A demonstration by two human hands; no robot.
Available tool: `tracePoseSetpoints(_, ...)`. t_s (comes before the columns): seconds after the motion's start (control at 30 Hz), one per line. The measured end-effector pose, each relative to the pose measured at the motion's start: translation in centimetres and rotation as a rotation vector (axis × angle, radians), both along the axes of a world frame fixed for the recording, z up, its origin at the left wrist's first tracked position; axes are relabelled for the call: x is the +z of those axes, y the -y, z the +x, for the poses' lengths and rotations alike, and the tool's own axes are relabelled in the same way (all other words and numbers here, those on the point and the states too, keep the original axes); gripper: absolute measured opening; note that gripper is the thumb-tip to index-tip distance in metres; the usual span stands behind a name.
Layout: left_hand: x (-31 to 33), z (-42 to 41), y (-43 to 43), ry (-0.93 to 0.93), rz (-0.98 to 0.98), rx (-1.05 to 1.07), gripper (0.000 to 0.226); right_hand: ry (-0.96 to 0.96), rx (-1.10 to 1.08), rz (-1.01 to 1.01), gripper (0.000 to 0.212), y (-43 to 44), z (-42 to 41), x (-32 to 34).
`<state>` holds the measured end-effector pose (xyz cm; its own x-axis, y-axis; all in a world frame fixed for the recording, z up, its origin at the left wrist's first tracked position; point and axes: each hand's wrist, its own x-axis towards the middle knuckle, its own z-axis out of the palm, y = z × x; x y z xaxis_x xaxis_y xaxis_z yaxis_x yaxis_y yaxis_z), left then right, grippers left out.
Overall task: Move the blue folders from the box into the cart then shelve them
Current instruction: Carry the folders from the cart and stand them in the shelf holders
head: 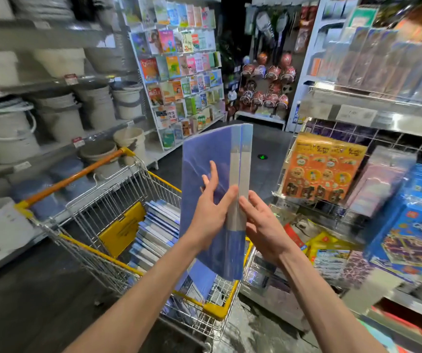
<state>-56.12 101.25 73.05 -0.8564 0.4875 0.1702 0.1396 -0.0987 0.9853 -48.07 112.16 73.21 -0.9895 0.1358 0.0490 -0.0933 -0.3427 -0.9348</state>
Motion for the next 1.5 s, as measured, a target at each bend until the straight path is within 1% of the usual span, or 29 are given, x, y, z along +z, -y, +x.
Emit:
tracePoseSetpoints(0.07,-0.1,-0.3,0.0,0.009,0.047,0.004,0.096,-0.003,-0.009,-0.021,0.027,-0.1,0.3,0.2)
tracePoseSetpoints(0.17,0.2,-0.4,0.2,0.005,0.094,-0.011,0.099,-0.019,-0.012,-0.035,0.033,-0.3,0.4,0.2)
tracePoseSetpoints(0.3,1.3,-0.3,0.5,0.051,0.121,-0.044,0.101,-0.045,-0.025,-0.035,0.057,-0.3,0.5,0.2)
tracePoseSetpoints(0.47,1.6,-0.5,0.3,0.030,0.114,-0.075,0.100,-0.060,-0.125,0.011,0.062,0.7,0.4,0.8)
tracePoseSetpoints(0.53,1.3,-0.9,0.1,0.026,0.113,-0.083,0.098,-0.063,-0.203,0.074,0.059,1.2,0.1,0.7)
tracePoseSetpoints(0.6,1.0,-1.4,-0.2,0.030,0.095,-0.121,0.095,-0.072,-0.300,0.163,0.049,1.7,-0.2,0.7)
tracePoseSetpoints(0.63,0.8,-1.8,-0.3,0.016,0.048,-0.134,0.092,-0.074,-0.341,0.197,0.043,1.7,-0.3,0.7)
tracePoseSetpoints(0.73,1.8,-3.8,-0.8,-0.134,-0.170,-0.112,0.070,-0.054,-0.487,0.279,0.035,0.5,0.2,1.7)
tracePoseSetpoints(0.8,3.4,-5.8,-0.9,-0.221,-0.202,-0.091,0.062,-0.039,-0.563,0.321,0.033,-1.1,1.0,3.2)
tracePoseSetpoints(0.83,4.1,-6.8,-0.9,-0.247,-0.224,-0.086,0.063,-0.040,-0.582,0.337,0.036,-1.9,1.6,4.1)
tracePoseSetpoints(0.9,5.1,-8.8,-1.5,-0.254,-0.292,-0.046,0.077,-0.055,-0.617,0.324,0.043,-3.4,2.9,6.0)
tracePoseSetpoints(1.0,6.2,-10.3,-4.1,-0.148,-0.353,-0.036,0.106,-0.115,-0.688,0.252,0.049,-5.4,5.5,10.0)
tracePoseSetpoints(1.03,6.6,-10.6,-4.8,-0.093,-0.333,-0.043,0.108,-0.145,-0.693,0.252,0.048,-5.7,6.1,11.2)
tracePoseSetpoints(1.07,7.3,-10.4,-6.4,-0.055,-0.266,-0.071,0.100,-0.170,-0.717,0.268,0.048,-6.3,7.4,12.6)
tracePoseSetpoints(1.13,9.6,-9.2,-8.7,0.026,-0.120,-0.160,0.060,-0.190,-0.774,0.281,0.046,-7.3,9.5,14.9)
tracePoseSetpoints(1.17,11.2,-7.9,-10.1,0.044,-0.060,-0.225,0.049,-0.200,-0.806,0.288,0.045,-7.9,11.0,16.2)
tracePoseSetpoints(1.23,13.7,-5.5,-12.2,0.045,0.014,-0.295,0.042,-0.210,-0.842,0.325,0.043,-8.8,13.2,18.2)
tracePoseSetpoints(1.33,16.8,-1.5,-15.1,-0.021,0.109,-0.336,0.020,-0.207,-0.896,0.410,0.040,-10.5,16.8,20.4)
tracePoseSetpoints(1.37,17.8,-0.1,-16.1,-0.030,0.136,-0.360,0.021,-0.195,-0.922,0.445,0.040,-11.0,18.1,21.0)
tracePoseSetpoints(1.4,18.4,1.0,-17.2,-0.034,0.162,-0.383,0.030,-0.171,-0.947,0.480,0.040,-11.3,19.2,21.5)
tracePoseSetpoints(1.47,19.8,3.8,-19.6,-0.056,0.181,-0.432,0.056,-0.157,-1.008,0.518,0.034,-12.3,22.0,22.5)
tracePoseSetpoints(1.5,20.3,5.2,-21.0,-0.063,0.193,-0.451,0.062,-0.165,-1.040,0.518,0.032,-12.9,23.5,23.0)
